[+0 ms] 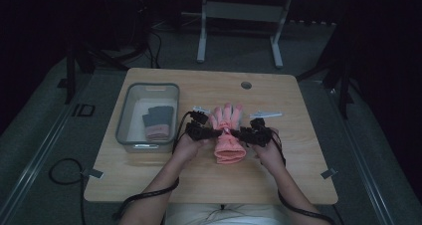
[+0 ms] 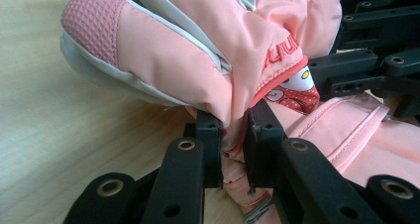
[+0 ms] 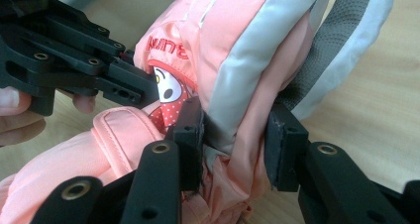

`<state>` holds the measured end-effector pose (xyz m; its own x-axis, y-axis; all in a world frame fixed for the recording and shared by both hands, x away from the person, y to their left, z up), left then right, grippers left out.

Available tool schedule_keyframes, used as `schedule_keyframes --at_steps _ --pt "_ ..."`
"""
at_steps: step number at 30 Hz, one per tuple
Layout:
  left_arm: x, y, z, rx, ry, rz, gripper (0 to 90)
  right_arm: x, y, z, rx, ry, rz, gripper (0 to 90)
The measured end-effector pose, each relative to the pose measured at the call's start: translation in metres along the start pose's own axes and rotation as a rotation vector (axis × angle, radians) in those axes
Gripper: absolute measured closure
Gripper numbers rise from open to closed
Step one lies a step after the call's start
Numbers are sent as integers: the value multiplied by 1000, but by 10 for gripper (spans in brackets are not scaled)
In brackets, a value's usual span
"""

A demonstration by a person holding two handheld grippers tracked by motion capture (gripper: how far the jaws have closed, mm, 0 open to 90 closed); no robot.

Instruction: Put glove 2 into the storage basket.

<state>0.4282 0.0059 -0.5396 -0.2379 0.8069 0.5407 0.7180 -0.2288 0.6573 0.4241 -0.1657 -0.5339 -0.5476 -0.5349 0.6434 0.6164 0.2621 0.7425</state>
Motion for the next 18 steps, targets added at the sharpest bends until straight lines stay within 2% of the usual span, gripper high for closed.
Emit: schedule_keyframes --at_steps 8,18 --pt "33 15 -14 -59 45 -29 789 15 26 19 50 11 -61 643" --pt "69 25 -16 -75 90 -57 790 16 54 42 98 34 -95 642"
Point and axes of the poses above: each handheld gripper's, and its own axes: x roughly backward along the jaws, y roughly out of its top, z roughly to its left, the point moved 5 cm from there along -x, roughly forward along the jaws, and after that the axes turned 8 degrees about -y, right-handed, at the moved point
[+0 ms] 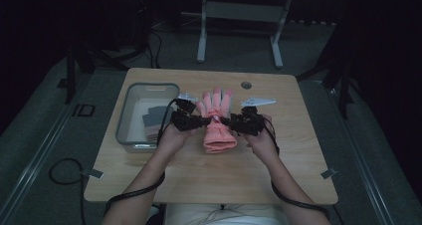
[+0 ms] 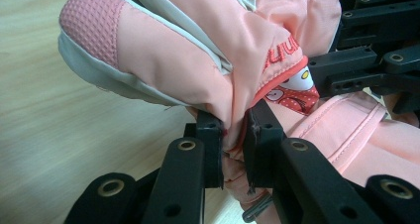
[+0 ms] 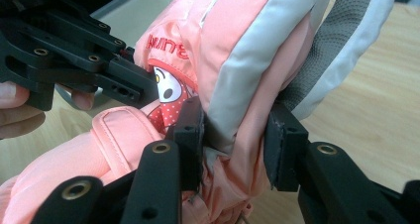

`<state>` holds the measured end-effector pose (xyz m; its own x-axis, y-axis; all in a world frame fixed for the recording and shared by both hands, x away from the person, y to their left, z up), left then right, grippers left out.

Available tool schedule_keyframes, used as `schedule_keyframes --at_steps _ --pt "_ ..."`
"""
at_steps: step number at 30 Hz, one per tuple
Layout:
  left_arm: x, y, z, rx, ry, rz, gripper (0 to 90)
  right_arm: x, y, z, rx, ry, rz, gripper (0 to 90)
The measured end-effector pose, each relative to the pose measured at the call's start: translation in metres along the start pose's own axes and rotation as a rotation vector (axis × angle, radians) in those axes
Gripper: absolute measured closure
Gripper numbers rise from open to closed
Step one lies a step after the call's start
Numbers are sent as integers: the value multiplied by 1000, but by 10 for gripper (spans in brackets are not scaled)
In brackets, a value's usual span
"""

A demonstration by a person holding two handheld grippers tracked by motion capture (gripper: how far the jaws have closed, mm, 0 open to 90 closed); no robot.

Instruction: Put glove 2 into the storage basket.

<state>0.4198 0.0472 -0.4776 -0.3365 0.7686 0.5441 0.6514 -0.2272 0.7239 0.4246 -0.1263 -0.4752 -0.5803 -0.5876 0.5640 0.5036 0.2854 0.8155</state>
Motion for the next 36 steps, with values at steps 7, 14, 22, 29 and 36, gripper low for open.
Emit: schedule_keyframes --at_steps 7,14,22,29,36 --pt "28 2 10 7 40 -17 790 -11 20 19 31 22 -11 643" --pt "59 1 24 35 76 -49 790 -28 39 41 63 50 -20 642" --pt "96 -3 40 57 113 -58 790 -48 59 71 78 82 -26 642" --pt "130 -1 59 75 167 -62 790 -71 82 98 100 101 -33 642" --pt "152 2 79 86 246 -39 791 -99 99 116 94 130 -35 642"
Point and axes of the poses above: each handheld gripper's, and its own axes: x roughly backward along the jaws, y roughly out of its top, z roughly to its left, the point moved 5 cm from there along -x, roughly forward along the jaws, and after that the axes turned 8 degrees about -y, right-handed, at the moved point
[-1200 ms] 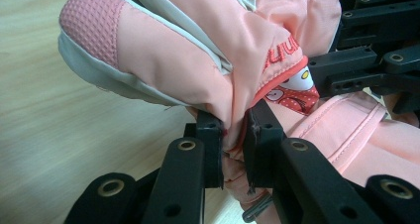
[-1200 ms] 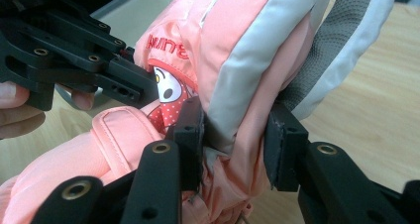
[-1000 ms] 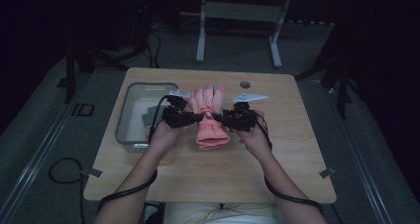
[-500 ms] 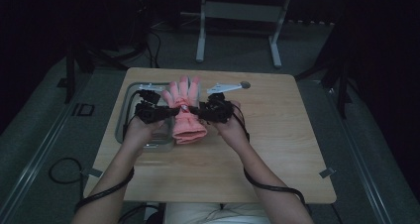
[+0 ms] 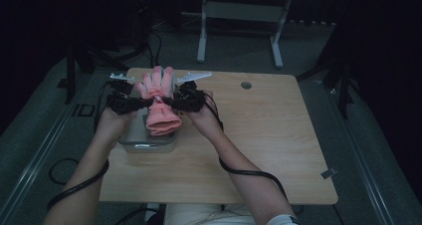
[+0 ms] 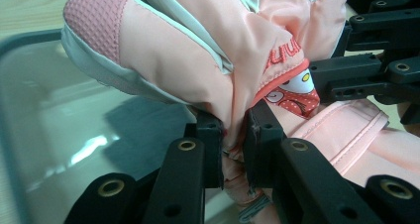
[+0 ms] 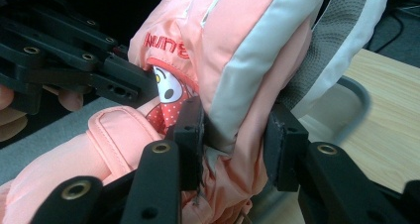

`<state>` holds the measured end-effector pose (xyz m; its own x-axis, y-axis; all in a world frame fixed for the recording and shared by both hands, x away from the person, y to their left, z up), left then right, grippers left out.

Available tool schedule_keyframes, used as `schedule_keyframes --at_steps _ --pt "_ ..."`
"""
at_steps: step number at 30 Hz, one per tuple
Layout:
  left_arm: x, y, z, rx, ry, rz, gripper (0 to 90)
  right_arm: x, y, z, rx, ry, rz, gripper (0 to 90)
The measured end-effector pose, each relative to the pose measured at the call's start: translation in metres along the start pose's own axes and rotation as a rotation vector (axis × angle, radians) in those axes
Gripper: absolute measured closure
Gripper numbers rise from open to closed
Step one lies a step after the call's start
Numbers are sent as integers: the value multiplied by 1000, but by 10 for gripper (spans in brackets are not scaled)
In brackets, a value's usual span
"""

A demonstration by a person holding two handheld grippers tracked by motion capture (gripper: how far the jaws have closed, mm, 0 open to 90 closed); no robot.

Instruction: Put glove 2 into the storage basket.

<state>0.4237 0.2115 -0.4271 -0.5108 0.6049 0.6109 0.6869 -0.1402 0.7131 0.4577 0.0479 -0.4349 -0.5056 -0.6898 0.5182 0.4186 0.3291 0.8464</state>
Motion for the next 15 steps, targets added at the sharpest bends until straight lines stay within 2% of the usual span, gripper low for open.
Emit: schedule_keyframes --at_steps 4,7,10,15 --pt "2 -1 16 8 47 26 790 -21 2 4 -36 21 3 642" --pt "-9 -7 27 24 78 59 790 -38 -5 4 -46 7 32 643" --pt "-23 -17 38 52 80 88 790 -50 -15 1 -51 -3 63 643" --pt "-38 -30 47 88 71 121 790 -67 -35 -4 -62 -14 122 643"
Point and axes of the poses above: each handheld gripper's, and its own axes: x roughly backward along the jaws, y roughly out of its top, z roughly to its left, the point moved 5 cm from there along -x, roughly forward along the jaws, and after that the axes turned 8 degrees about -y, right-handed, at the moved point
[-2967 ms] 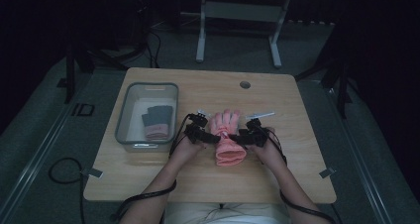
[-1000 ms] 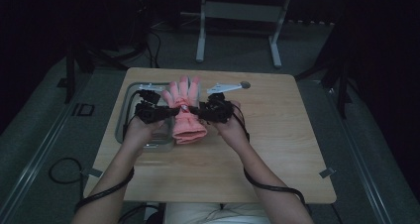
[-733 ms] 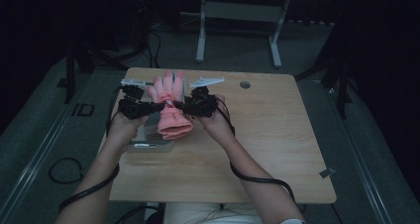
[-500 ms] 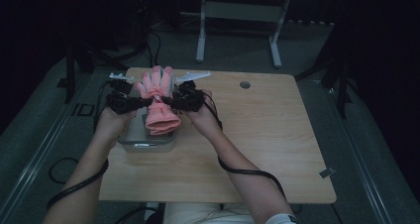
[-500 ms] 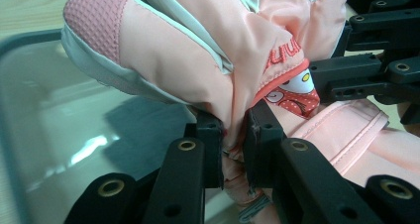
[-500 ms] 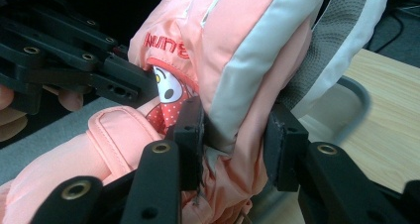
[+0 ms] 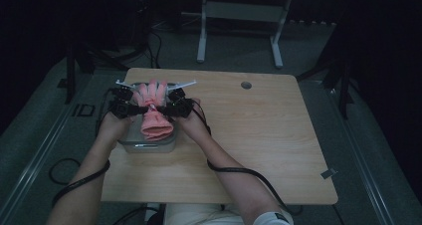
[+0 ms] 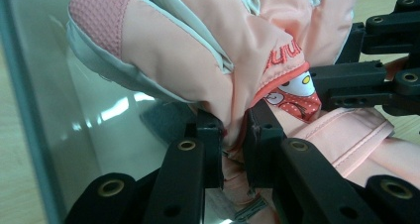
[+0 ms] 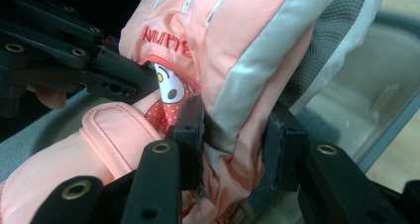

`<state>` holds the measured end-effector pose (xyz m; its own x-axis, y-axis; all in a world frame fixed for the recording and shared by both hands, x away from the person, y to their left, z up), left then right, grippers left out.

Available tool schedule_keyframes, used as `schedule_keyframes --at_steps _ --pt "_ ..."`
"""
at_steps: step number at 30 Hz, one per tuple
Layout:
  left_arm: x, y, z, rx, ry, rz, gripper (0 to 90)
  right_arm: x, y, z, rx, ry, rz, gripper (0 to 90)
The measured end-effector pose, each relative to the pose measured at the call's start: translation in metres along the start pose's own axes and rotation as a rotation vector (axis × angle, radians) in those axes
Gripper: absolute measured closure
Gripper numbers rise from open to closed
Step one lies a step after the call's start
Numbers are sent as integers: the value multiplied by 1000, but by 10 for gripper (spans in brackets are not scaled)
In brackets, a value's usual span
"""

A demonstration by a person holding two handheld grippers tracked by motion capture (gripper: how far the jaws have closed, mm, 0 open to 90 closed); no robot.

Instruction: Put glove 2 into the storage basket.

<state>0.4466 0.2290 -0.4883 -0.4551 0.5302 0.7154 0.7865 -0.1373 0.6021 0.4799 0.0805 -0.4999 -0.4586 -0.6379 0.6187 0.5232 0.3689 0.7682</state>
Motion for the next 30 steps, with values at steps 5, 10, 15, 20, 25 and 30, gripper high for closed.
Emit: schedule_keyframes --at_steps 5,10,15,20,25,30 --pt "-12 -8 5 2 14 47 785 -9 -10 -2 -16 -2 47 641" --pt "-17 -9 7 15 13 62 785 -13 -13 -6 -7 -19 61 583" --pt "-19 -7 4 7 20 67 776 -4 -6 -8 74 -66 38 510" --pt "-21 -4 5 19 22 63 722 11 -1 -11 112 -100 4 480" --pt "-27 -2 7 38 29 44 687 26 0 -20 96 -82 -43 442" --pt "-34 6 2 -6 103 43 641 35 -6 -26 75 -60 -53 443"
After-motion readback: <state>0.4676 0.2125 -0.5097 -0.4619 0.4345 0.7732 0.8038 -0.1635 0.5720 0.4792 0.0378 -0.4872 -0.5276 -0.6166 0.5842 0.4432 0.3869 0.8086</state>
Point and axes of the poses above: each handheld gripper's, and its own axes: x roughly backward along the jaws, y roughly out of its top, z roughly to its left, the point moved 5 cm from there along -x, roughly forward along the jaws, and after that the axes turned 8 degrees about -y, right-handed, at the moved point
